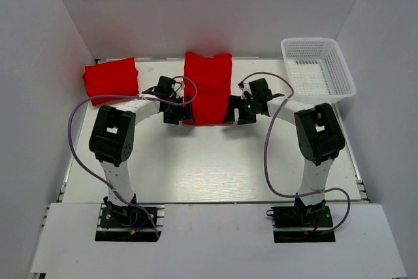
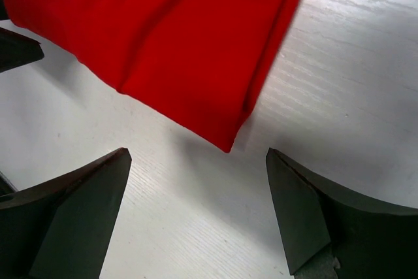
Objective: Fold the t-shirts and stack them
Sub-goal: Grab one side of the 2/3 rectangular tshirt with both arms
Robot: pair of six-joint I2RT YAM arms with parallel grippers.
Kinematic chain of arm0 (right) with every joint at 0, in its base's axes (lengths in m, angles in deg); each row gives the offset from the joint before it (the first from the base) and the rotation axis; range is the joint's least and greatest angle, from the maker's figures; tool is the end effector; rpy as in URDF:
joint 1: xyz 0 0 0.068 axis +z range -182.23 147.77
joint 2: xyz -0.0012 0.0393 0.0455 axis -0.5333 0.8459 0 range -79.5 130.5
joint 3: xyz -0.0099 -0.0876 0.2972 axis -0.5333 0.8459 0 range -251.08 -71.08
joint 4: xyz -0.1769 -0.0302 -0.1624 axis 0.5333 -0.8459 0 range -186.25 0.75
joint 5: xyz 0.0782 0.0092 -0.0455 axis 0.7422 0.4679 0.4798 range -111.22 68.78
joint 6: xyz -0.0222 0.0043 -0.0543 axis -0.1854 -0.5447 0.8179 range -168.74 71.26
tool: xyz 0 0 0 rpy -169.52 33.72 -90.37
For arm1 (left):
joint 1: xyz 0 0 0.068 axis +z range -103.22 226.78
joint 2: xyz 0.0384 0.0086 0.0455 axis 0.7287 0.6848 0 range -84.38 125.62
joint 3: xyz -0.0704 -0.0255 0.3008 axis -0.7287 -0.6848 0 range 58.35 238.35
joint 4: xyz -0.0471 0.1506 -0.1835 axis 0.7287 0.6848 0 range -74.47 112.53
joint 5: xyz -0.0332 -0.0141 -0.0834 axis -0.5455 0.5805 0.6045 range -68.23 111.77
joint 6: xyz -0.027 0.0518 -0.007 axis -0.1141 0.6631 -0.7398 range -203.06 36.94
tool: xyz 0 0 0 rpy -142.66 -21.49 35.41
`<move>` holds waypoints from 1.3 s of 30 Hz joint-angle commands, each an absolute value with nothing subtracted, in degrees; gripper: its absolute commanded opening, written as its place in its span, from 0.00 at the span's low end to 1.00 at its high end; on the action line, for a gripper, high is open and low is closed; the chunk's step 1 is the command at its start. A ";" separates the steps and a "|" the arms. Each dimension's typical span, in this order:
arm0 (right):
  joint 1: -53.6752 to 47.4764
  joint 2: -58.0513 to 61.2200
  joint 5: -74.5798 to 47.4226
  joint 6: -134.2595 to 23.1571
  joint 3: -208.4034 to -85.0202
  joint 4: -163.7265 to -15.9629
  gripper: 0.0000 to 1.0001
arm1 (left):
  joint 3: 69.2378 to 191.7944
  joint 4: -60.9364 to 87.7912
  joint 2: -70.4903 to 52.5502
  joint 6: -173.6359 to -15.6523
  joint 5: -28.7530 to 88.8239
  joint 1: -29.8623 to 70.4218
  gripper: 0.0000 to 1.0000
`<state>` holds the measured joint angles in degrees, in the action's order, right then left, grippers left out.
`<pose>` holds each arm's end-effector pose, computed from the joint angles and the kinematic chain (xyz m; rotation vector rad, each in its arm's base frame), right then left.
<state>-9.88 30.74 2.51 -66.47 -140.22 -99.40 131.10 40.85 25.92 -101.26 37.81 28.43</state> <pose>0.3668 0.1693 0.2068 -0.2885 2.5190 0.8037 0.3679 -0.1344 0.2057 0.0963 2.7228 -0.5702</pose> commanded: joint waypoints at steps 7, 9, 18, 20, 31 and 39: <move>-9.99 35.64 4.27 -67.02 -142.27 -97.77 0.89 | 128.48 35.22 26.28 -99.50 40.49 28.41 0.60; -10.08 35.55 4.44 -67.19 -142.18 -97.60 0.86 | 129.01 36.01 26.89 -99.50 40.49 28.41 0.48; -10.08 35.73 4.80 -67.98 -139.11 -96.72 0.30 | 123.91 33.64 26.28 -100.55 40.49 28.41 0.23; -10.08 35.20 4.53 -68.16 -137.97 -96.20 0.00 | 123.91 33.64 26.28 -101.08 40.49 28.41 0.00; -9.99 21.34 -2.59 -65.00 -128.57 -96.54 0.00 | 113.99 36.70 10.73 -102.84 34.07 28.41 0.00; -8.41 6.74 0.39 -66.05 -116.10 -103.91 0.00 | 105.11 46.97 -0.69 -106.88 44.52 25.95 0.00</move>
<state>-8.17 11.88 1.59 -66.95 -119.37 -97.65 107.45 38.40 4.31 -105.74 42.29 26.05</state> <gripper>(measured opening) 0.011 0.023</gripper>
